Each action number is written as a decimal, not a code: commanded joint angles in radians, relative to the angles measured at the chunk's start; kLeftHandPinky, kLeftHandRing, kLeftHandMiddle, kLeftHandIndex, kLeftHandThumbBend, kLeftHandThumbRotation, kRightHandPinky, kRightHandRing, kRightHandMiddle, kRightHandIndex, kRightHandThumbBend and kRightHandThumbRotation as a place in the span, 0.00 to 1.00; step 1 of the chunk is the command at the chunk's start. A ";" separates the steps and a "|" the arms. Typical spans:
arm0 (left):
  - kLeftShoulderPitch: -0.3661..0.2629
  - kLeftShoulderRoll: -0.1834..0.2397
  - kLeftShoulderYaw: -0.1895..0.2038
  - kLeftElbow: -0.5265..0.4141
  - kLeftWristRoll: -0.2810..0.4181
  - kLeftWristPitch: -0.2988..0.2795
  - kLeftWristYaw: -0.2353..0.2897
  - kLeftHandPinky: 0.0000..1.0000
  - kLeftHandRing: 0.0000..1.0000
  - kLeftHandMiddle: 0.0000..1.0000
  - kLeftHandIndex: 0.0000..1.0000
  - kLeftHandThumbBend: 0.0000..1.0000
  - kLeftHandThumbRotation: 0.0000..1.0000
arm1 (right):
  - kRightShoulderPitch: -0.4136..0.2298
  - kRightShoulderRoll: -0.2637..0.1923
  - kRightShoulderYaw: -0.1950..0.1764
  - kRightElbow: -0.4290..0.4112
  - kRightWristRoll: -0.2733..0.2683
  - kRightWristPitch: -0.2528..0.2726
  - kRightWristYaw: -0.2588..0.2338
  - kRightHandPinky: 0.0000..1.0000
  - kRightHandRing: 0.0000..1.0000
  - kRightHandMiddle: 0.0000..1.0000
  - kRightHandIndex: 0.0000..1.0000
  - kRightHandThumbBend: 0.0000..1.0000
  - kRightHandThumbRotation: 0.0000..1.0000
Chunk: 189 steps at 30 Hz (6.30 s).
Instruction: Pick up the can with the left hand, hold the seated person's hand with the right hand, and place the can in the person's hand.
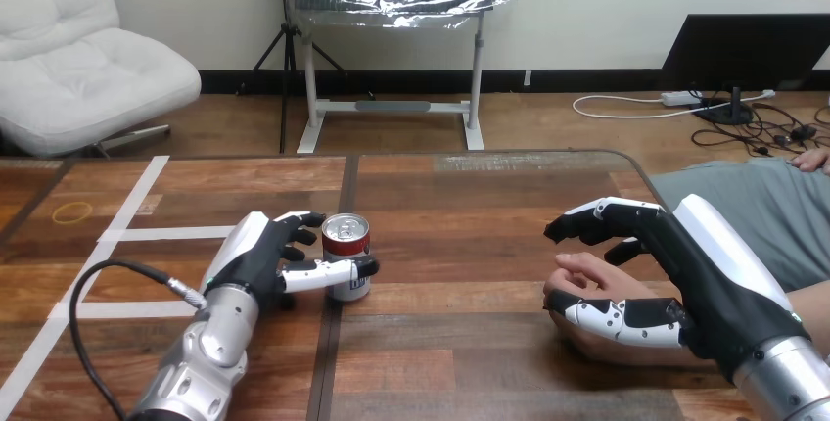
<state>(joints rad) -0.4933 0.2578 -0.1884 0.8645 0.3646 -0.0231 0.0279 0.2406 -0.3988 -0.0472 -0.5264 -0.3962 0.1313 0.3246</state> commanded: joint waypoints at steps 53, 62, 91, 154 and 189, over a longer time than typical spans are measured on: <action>-0.021 -0.050 -0.008 -0.050 0.005 -0.075 0.084 0.54 0.61 0.65 0.66 0.76 0.16 | -0.046 -0.013 -0.007 -0.048 0.006 -0.002 -0.001 0.66 0.75 0.74 0.67 0.61 0.00; -0.018 -0.040 -0.021 -0.037 0.027 -0.102 0.133 0.42 0.48 0.53 0.55 0.71 0.02 | -0.048 -0.015 -0.007 -0.051 0.004 0.003 0.003 0.66 0.75 0.74 0.67 0.60 0.00; -0.010 -0.018 -0.046 -0.024 0.080 -0.134 0.176 0.38 0.41 0.46 0.49 0.69 0.00 | -0.053 -0.018 -0.009 -0.053 0.001 0.009 0.011 0.68 0.76 0.74 0.67 0.61 0.00; 0.053 -0.056 0.023 -0.186 -0.038 -0.247 0.173 0.39 0.41 0.45 0.50 0.65 0.00 | -0.065 -0.016 -0.010 -0.045 -0.002 0.009 0.013 0.67 0.76 0.74 0.68 0.61 0.00; 0.090 -0.148 0.024 -0.550 -0.106 -0.171 0.030 0.36 0.40 0.44 0.50 0.65 0.00 | -0.075 -0.027 -0.038 -0.040 -0.005 0.009 -0.001 0.68 0.77 0.77 0.72 0.64 0.00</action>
<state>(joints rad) -0.3428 0.1290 -0.1800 0.4531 0.2834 -0.1998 0.0674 0.2399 -0.3995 -0.0475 -0.5275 -0.4016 0.1589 0.3471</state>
